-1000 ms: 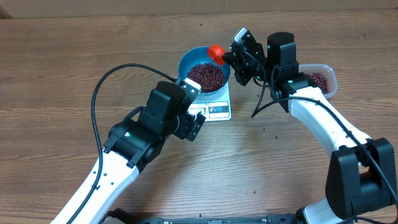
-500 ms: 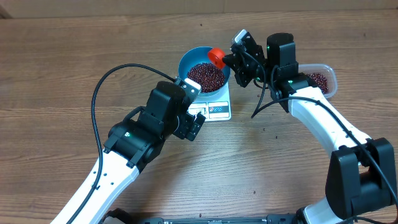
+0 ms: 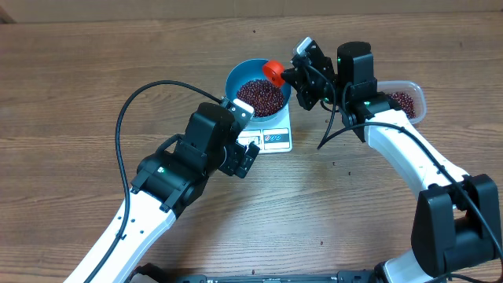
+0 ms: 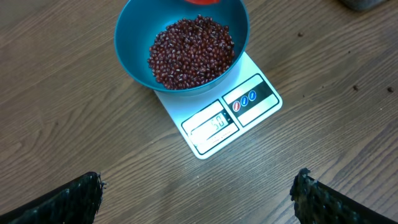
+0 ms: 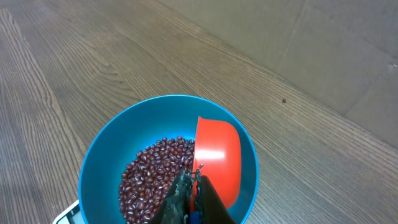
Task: Scoop item into bowl and weigh 150g on scale
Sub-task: 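Tilt the scoop slowly with the right gripper, trickling beans into bowl, then move the red scoop with the right gripper back to the bean tub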
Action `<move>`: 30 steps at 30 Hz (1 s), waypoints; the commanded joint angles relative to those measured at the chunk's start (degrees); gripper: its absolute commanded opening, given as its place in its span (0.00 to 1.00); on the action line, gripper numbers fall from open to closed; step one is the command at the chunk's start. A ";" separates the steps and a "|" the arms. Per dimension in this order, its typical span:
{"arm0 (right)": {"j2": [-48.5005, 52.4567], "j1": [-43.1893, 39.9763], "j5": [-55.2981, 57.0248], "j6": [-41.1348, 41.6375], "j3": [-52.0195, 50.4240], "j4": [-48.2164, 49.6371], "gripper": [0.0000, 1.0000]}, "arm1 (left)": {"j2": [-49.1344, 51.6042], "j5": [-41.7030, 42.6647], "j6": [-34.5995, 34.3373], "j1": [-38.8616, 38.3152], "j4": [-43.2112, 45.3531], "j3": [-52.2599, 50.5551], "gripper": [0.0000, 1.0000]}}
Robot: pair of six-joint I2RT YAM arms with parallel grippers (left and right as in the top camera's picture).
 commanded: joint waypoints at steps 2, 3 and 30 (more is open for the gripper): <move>-0.09 0.11 -0.26 0.17 0.90 0.28 0.04 | -0.50 0.70 -0.74 0.24 0.22 -0.15 1.00; -0.09 0.11 -0.26 0.17 0.90 0.28 0.04 | -0.50 0.70 -0.74 0.24 0.22 -0.15 1.00; -7.10 -13.53 -16.04 32.33 0.92 3.58 0.04 | -0.50 0.70 -0.72 0.24 0.22 -0.15 1.00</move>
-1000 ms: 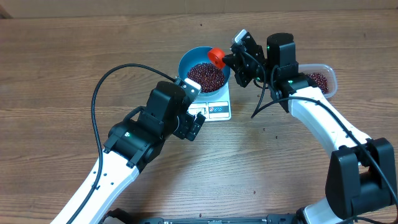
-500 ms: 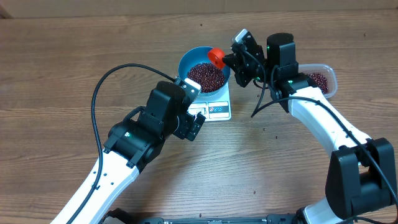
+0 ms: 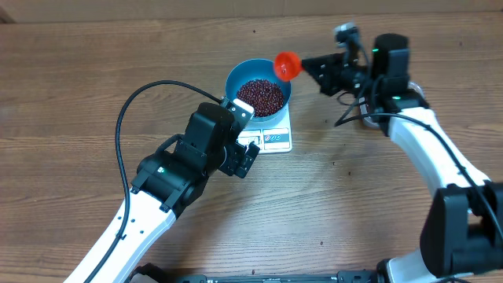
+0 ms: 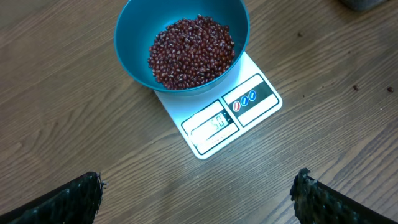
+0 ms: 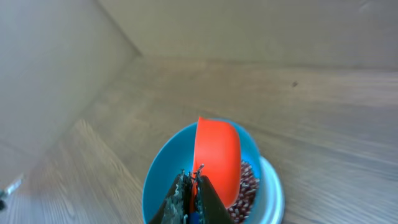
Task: Scoop item into bowl and weigh 150g on scale
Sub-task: 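Move the red scoop with the right gripper back to the bean tub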
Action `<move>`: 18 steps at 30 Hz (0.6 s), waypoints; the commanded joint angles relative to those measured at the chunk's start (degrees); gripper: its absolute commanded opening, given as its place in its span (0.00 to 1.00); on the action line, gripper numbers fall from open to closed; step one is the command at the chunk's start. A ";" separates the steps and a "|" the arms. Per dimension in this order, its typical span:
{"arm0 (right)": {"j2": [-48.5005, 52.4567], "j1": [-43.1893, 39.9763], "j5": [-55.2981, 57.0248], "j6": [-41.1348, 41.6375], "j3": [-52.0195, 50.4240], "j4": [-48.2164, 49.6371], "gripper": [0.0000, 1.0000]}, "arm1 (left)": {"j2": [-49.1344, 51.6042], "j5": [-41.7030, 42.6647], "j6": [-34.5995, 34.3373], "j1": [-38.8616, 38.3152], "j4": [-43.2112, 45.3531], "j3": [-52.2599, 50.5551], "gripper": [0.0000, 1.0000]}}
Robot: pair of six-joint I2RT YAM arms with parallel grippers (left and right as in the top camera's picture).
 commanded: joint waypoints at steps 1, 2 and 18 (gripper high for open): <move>-5.77 -4.61 -2.47 2.60 0.92 0.24 0.04 | -0.50 0.68 -0.74 0.24 0.22 -0.15 0.99; -6.51 -6.21 -2.47 2.60 0.92 0.17 0.04 | -0.50 0.68 -0.74 0.24 0.22 -0.15 0.99; -9.27 -27.34 -2.14 -12.66 0.92 -11.87 0.04 | -0.50 0.68 -0.74 0.24 0.22 -0.15 1.00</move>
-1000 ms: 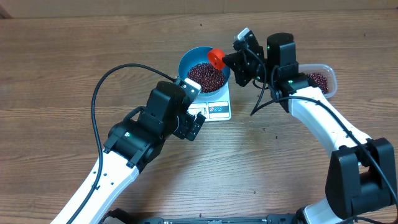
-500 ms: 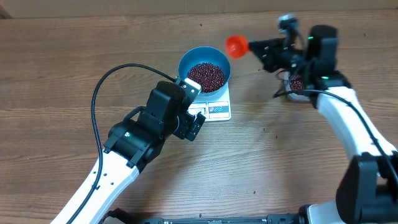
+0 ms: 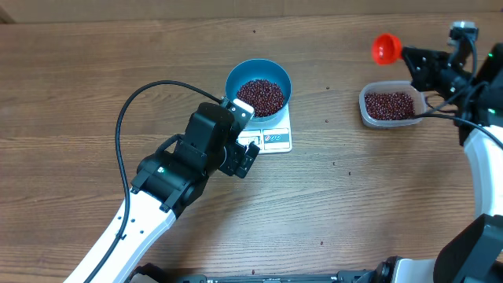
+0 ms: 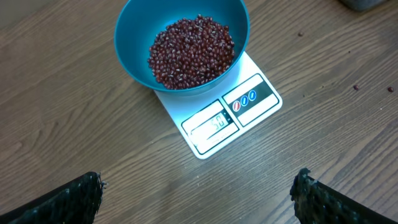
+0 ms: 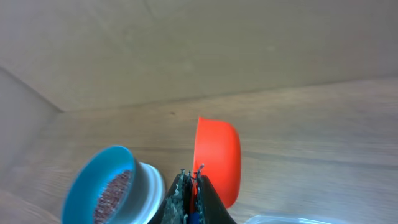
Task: Scoop item into bowl and weigh 150g on scale
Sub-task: 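Move the red scoop with the right gripper back to the bean tub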
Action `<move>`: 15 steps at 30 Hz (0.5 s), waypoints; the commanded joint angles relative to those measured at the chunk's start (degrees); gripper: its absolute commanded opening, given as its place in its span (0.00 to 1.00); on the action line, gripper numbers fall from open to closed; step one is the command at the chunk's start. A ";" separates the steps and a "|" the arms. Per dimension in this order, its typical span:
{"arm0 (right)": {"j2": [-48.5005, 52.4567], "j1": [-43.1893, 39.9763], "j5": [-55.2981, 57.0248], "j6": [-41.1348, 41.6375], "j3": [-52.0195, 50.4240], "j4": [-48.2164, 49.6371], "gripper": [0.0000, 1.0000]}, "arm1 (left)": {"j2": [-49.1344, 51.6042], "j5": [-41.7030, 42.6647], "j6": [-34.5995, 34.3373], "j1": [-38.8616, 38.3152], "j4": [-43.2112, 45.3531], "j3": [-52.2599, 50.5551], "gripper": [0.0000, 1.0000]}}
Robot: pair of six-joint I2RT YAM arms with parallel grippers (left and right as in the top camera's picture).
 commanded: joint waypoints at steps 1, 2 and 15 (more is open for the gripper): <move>-1.33 -2.12 -0.35 -7.78 0.92 -2.10 0.04 | -0.50 0.70 -0.72 0.24 0.20 -0.15 1.00; -1.33 -2.62 -0.35 -9.31 0.92 -2.73 0.04 | -0.50 0.70 -0.72 0.24 0.20 -0.15 1.00; -2.36 -0.68 20.28 -36.37 0.92 -16.00 0.04 | -0.50 0.70 -0.74 0.24 0.20 -0.15 1.00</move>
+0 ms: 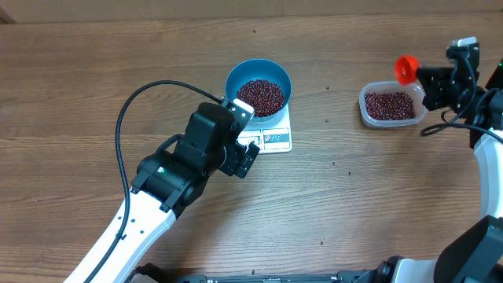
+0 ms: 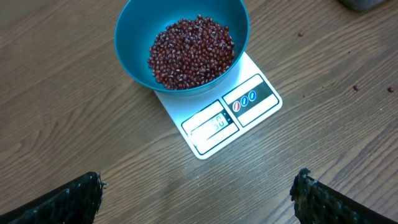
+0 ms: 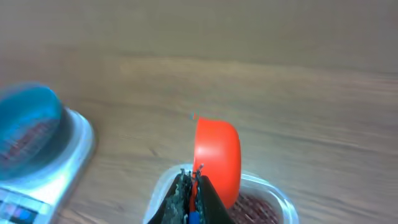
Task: Scoop item into bowl and weigh 150g on scale
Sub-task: 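Move the red scoop with the right gripper back to the bean tub, then lower the scoop into the tub and release it with the right gripper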
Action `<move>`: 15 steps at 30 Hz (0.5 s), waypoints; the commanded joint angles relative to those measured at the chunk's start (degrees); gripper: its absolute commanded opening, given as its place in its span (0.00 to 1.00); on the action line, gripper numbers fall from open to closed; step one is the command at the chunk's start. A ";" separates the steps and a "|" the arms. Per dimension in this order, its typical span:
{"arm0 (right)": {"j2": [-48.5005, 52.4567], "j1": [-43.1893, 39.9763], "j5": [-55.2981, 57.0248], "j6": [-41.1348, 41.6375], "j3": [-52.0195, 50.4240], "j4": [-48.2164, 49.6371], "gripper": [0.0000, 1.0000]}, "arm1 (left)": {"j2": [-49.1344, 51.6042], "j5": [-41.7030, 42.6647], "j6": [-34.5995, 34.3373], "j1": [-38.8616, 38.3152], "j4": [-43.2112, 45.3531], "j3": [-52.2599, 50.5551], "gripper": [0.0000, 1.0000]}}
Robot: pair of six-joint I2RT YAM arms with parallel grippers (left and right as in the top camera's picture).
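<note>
A blue bowl (image 1: 258, 86) full of red beans sits on the white scale (image 1: 271, 138); the left wrist view shows the same bowl (image 2: 182, 43) and the scale (image 2: 217, 121) with its display reading 50. My right gripper (image 3: 194, 177) is shut on the handle of the red scoop (image 3: 217, 158), held over the clear tub of beans (image 1: 391, 104) at the right. From overhead the scoop (image 1: 405, 68) hangs at the tub's far edge. My left gripper (image 2: 198, 193) stands open above bare table, just in front of the scale.
A few stray beans lie on the wood right of the scale (image 2: 356, 88). The wooden table's far edge (image 1: 251, 17) runs along the top. The left arm's black cable (image 1: 130, 106) loops over the table to the left of the bowl.
My right gripper with the red scoop has come down and slightly right, from beyond the tub's far-left corner to just over the tub's far edge. The left arm and bowl are unchanged.
The red scoop was first tipped over the blue bowl in my right gripper. Then it was lifted off the bowl's right rim, then was far to the right near the bean tub, and now hangs over that tub. The scale reading stayed at 50 throughout.
</note>
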 commanded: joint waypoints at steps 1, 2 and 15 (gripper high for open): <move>-1.88 2.95 13.35 -11.87 0.85 -4.35 0.04 | -0.50 0.68 -0.74 0.24 0.20 -0.15 1.00; -1.88 3.89 16.04 -12.74 0.85 -5.25 0.04 | -0.50 0.68 -0.74 0.24 0.20 -0.15 0.99; -1.51 10.16 32.85 10.93 0.76 -6.21 0.04 | -0.50 0.68 -0.74 0.24 0.20 -0.15 0.99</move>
